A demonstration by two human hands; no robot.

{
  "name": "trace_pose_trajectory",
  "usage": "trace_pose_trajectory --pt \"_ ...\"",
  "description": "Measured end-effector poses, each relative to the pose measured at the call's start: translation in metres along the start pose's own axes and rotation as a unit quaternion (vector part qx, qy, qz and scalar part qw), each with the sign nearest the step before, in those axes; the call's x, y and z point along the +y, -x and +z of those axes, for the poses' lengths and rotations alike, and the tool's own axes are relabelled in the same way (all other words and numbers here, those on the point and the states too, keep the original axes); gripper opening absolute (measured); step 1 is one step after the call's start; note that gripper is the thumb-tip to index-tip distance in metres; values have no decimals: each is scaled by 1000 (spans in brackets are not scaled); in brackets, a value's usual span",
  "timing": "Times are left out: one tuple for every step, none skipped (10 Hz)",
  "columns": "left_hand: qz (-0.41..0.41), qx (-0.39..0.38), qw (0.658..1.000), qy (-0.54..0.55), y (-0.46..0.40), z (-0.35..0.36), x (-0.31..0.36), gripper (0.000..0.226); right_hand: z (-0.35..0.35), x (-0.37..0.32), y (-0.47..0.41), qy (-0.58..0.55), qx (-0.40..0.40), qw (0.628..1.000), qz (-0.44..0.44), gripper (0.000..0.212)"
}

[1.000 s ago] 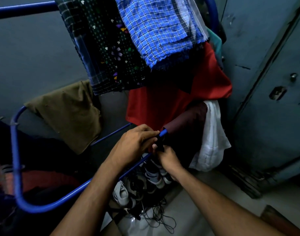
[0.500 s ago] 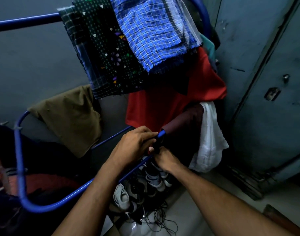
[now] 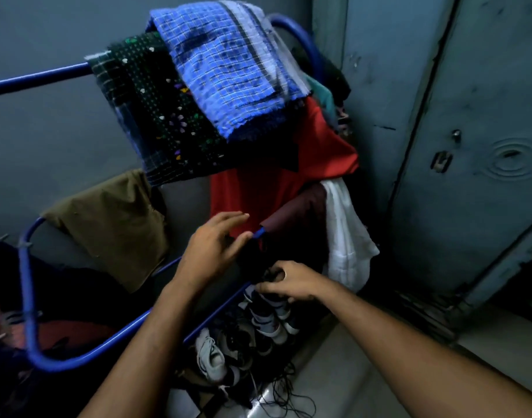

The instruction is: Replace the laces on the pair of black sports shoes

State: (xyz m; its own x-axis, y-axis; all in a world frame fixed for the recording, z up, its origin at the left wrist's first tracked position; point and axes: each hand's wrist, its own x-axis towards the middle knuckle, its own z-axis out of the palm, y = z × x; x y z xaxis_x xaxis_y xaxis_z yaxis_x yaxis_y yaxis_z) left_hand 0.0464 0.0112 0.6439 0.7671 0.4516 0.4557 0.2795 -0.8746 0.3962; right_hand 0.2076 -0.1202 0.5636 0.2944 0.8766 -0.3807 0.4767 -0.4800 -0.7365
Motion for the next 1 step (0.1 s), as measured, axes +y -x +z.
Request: trace_pose_trajectory --pt "9 53 998 24 -6 17 37 30 -25 20 33 -61 64 996 -11 58"
